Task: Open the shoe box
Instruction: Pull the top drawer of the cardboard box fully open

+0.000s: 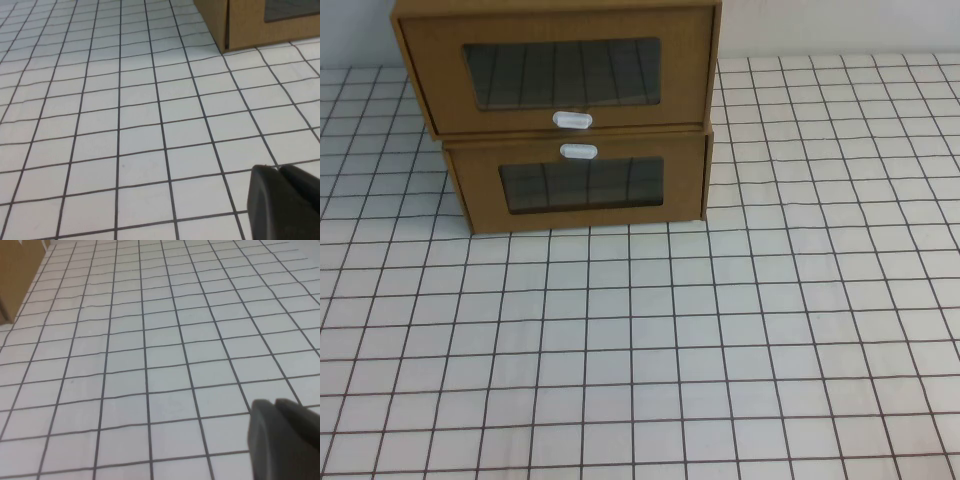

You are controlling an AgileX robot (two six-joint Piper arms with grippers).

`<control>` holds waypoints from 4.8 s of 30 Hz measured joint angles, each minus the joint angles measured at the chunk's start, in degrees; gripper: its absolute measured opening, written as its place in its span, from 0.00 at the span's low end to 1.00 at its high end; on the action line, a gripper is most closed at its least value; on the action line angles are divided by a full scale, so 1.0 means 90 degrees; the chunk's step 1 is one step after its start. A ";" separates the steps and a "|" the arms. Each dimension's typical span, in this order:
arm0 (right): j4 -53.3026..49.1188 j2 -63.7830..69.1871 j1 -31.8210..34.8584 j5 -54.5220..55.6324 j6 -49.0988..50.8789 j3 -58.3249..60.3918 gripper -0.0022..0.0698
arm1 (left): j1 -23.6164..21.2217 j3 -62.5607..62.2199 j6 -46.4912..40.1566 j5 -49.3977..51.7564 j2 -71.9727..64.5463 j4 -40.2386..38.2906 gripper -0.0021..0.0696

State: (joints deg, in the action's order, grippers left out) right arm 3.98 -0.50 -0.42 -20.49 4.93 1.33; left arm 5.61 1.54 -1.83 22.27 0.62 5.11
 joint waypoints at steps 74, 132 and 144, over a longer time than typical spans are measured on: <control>0.0000 0.0000 0.0000 0.0000 0.0000 0.0000 0.01 | 0.0000 -0.6306 -0.1883 0.2004 -0.5606 -0.3094 0.02; 0.3968 0.0000 0.0000 0.1271 -0.0053 -0.0216 0.01 | 0.0459 -1.4660 -0.3439 0.3691 -1.3286 -0.4509 0.02; 0.3584 0.2464 0.0000 -0.2473 -0.1507 -0.2810 0.01 | 0.0459 -1.4776 -0.3439 0.3890 -1.3286 -0.4497 0.02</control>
State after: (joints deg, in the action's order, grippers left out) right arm 36.24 21.68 -0.42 -42.75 -8.64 -23.96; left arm 9.74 -131.44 -32.78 57.29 -118.96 -35.36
